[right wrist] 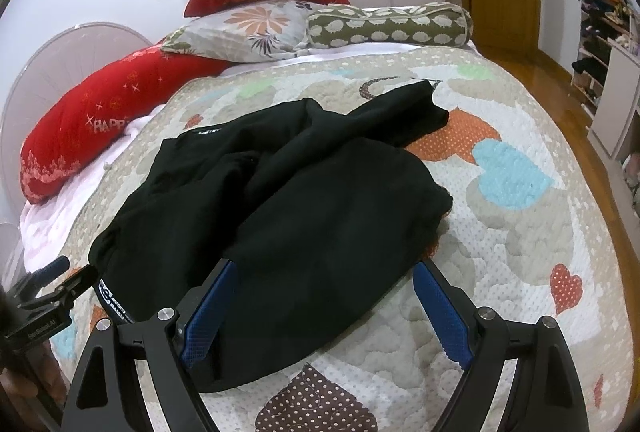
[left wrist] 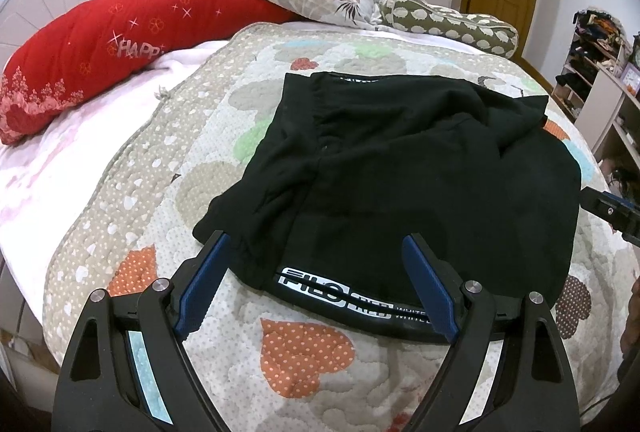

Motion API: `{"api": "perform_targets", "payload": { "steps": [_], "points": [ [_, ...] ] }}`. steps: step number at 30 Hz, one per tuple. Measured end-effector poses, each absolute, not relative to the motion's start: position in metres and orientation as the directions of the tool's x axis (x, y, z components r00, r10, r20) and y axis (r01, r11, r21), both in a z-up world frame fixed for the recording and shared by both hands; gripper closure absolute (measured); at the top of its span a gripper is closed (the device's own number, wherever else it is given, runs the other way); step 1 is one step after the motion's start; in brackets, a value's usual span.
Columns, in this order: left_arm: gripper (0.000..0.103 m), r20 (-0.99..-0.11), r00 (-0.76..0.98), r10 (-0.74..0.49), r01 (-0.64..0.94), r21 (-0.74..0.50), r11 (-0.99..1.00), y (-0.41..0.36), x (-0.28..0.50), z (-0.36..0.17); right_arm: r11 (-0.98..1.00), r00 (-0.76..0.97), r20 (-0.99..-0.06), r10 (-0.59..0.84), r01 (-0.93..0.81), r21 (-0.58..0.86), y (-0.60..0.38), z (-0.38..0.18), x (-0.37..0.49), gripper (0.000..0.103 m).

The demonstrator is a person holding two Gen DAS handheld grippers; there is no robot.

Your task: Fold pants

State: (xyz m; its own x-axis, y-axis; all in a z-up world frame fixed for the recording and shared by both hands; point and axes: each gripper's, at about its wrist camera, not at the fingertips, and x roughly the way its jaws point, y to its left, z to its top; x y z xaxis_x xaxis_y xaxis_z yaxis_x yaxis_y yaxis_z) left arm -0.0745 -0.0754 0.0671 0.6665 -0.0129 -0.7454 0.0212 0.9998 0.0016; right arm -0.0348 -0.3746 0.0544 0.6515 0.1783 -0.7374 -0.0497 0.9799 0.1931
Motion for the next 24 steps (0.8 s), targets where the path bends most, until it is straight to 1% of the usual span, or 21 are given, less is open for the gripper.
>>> {"api": "perform_targets", "payload": {
  "steps": [7, 12, 14, 16, 18, 21, 23, 24],
  "points": [
    [0.016, -0.75, 0.661, -0.016, 0.022, -0.001, 1.0, -0.072, -0.072, 0.064, 0.98, 0.645, -0.743, 0.178, -0.045, 0.195, -0.377, 0.05, -0.033, 0.015],
    [0.016, -0.764, 0.644, -0.034, -0.005, -0.048, 0.999, -0.05, -0.077, 0.058, 0.977, 0.641, -0.753, 0.15, 0.018, 0.211, -0.404, 0.04, -0.032, 0.015],
    [0.016, -0.782, 0.621, -0.059, -0.023, -0.093, 0.995, -0.037, -0.079, 0.051, 0.972, 0.644, -0.753, 0.135, 0.063, 0.227, -0.422, 0.035, -0.031, 0.015],
    [0.016, -0.791, 0.601, -0.112, -0.042, -0.171, 0.984, -0.024, -0.079, 0.043, 0.96, 0.643, -0.756, 0.122, 0.118, 0.255, -0.443, 0.03, -0.029, 0.015],
    [0.016, -0.803, 0.578, -0.144, -0.076, -0.229, 0.97, -0.015, -0.075, 0.033, 0.94, 0.648, -0.749, 0.138, 0.151, 0.305, -0.462, 0.023, -0.024, 0.015],
    [0.016, -0.816, 0.558, -0.155, -0.129, -0.27, 0.954, -0.009, -0.069, 0.019, 0.92, 0.643, -0.743, 0.187, 0.15, 0.361, -0.474, 0.014, -0.01, 0.015],
    [0.016, -0.801, 0.583, -0.139, -0.14, -0.268, 0.953, -0.013, -0.065, 0.019, 0.909, 0.645, -0.73, 0.227, 0.13, 0.397, -0.476, 0.008, 0.003, 0.015],
    [0.016, -0.799, 0.586, -0.137, -0.137, -0.265, 0.955, -0.017, -0.062, 0.02, 0.908, 0.65, -0.726, 0.225, 0.13, 0.398, -0.475, 0.008, 0.009, 0.014]
  ]
}}
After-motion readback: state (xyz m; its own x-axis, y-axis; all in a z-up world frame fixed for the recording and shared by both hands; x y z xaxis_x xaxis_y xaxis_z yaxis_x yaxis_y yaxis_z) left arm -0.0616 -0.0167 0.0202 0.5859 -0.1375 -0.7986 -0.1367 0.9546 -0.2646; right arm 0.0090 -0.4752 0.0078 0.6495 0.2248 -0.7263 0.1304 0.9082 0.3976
